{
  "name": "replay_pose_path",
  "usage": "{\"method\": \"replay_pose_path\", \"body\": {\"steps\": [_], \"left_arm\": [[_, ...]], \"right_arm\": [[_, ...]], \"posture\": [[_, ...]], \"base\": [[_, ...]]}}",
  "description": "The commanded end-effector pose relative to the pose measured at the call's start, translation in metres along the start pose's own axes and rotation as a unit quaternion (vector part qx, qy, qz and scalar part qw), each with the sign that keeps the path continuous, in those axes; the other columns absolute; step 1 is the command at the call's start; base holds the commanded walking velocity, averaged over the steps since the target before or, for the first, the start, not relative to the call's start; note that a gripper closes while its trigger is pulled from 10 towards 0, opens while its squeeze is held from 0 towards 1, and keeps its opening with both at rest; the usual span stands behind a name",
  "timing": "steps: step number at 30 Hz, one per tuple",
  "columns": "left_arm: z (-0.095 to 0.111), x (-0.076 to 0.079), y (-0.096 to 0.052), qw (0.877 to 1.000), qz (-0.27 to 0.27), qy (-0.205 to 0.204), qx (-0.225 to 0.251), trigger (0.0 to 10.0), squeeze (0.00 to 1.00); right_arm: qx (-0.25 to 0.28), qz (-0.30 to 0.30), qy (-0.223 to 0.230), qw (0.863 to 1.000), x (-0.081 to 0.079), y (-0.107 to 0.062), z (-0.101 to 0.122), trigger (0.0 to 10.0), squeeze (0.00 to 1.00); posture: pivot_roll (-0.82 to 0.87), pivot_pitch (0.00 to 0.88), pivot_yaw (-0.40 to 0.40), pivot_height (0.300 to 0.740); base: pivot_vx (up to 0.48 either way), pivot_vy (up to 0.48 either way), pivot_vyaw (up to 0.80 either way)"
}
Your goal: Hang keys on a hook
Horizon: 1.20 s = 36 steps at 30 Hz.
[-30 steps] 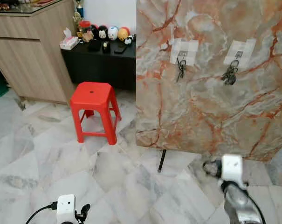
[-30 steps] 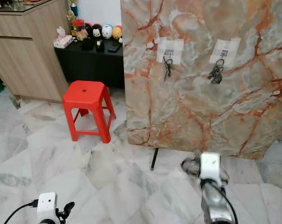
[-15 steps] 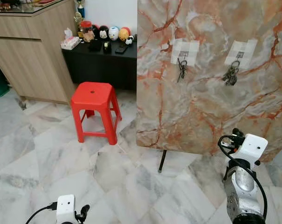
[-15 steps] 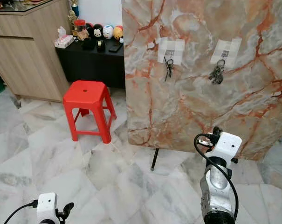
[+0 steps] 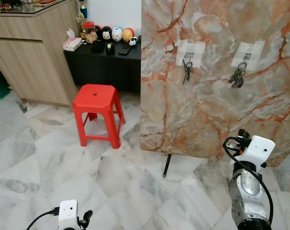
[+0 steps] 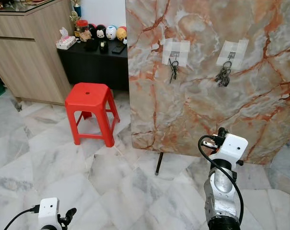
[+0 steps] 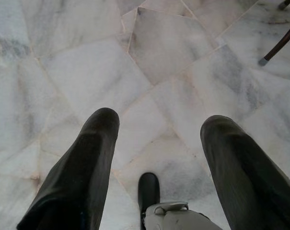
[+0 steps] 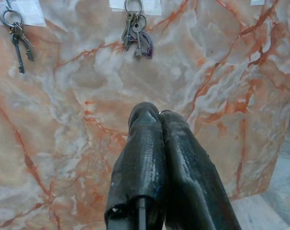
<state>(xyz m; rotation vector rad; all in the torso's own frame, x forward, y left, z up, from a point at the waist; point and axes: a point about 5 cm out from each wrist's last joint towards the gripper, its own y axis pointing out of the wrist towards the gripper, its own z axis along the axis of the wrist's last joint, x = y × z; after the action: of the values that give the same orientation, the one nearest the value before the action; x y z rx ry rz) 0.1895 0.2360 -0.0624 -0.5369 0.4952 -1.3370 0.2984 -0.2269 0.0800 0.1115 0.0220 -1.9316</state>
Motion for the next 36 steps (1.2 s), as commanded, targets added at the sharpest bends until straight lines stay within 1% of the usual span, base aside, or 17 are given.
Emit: {"method": "replay_pose_path", "body": {"steps": [1, 13, 17, 22, 25, 36], "left_arm": [[0.0005, 0.0013, 0.0003, 1.0, -0.006, 0.008, 0.0, 10.0, 0.0], [-0.0006, 0.0023, 0.0, 1.0, -0.005, 0.007, 0.0, 10.0, 0.0], [-0.0022, 0.0019, -0.0002, 1.0, 0.005, 0.004, -0.006, 10.0, 0.0], [-0.0034, 0.0032, -0.0004, 1.0, 0.001, -0.007, -0.008, 10.0, 0.0], [-0.0036, 0.0035, -0.0004, 1.0, 0.001, -0.007, -0.009, 10.0, 0.0], [-0.0049, 0.0042, -0.0006, 1.0, -0.008, -0.01, -0.013, 10.0, 0.0]], "right_arm": [[0.016, 0.003, 0.001, 1.0, -0.0014, 0.0049, 0.0092, 10.0, 0.0], [0.01, 0.003, -0.004, 1.0, 0.0001, 0.0064, 0.0075, 10.0, 0.0], [0.004, -0.002, 0.0, 1.0, 0.0007, 0.0086, 0.0067, 10.0, 0.0], [-0.004, -0.016, 0.009, 1.0, 0.0024, 0.0118, 0.0067, 10.0, 0.0], [-0.008, -0.021, 0.015, 1.0, 0.0033, 0.0123, 0.0063, 10.0, 0.0], [-0.011, -0.024, 0.006, 1.0, 0.0062, 0.0134, 0.0058, 10.0, 0.0]], "posture": [[-0.03, 0.0, -0.03, 0.74], [-0.02, 0.0, -0.039, 0.74], [-0.02, 0.0, -0.04, 0.74], [-0.02, 0.0, -0.038, 0.74], [-0.03, 0.0, -0.04, 0.74], [-0.03, 0.0, -0.035, 0.74]], "base": [[0.0, -0.277, 0.0], [0.0, -0.356, 0.0], [0.0, 0.0, 0.0], [0.0, 0.0, 0.0], [0.0, 0.0, -0.66], [0.0, 0.0, -0.76]]}}
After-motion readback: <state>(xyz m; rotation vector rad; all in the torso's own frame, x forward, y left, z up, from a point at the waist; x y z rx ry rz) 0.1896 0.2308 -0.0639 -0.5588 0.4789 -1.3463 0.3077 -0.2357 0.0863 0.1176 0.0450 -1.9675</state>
